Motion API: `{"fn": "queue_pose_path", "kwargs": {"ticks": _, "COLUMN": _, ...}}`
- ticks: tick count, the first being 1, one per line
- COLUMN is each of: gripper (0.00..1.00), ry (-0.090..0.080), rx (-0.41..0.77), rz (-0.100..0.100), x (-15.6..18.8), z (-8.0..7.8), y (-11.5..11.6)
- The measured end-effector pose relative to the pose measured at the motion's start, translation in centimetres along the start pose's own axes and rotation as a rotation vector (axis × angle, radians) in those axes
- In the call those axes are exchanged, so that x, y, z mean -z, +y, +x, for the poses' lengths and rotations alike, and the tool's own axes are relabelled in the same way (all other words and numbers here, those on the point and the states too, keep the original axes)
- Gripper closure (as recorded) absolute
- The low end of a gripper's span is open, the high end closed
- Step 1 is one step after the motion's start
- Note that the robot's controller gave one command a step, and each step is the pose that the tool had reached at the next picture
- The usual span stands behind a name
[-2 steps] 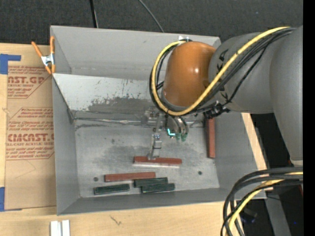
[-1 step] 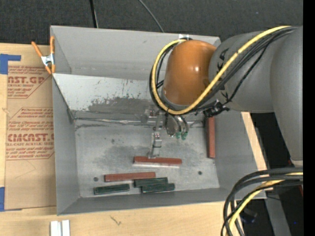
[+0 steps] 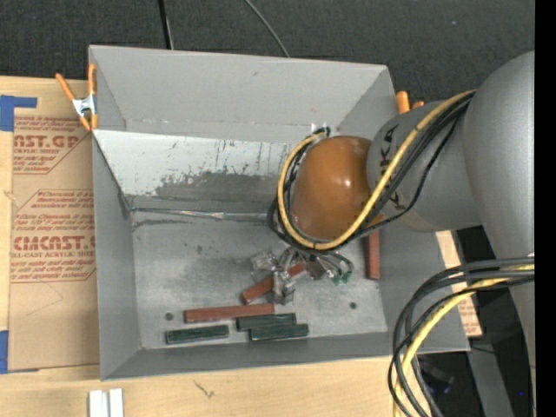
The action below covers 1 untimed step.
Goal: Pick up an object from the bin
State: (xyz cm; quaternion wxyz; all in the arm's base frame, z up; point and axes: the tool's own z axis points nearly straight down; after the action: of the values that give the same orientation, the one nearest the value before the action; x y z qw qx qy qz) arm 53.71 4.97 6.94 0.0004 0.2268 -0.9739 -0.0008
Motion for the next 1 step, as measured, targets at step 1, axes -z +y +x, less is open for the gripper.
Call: {"fn": "queue_pose_path", "kwargs": {"ticks": 1, "gripper": 1.0, "ry": 0.0, "rx": 0.0, "rz": 0.0, "x": 0.0, "z": 0.0, "y": 0.0}}
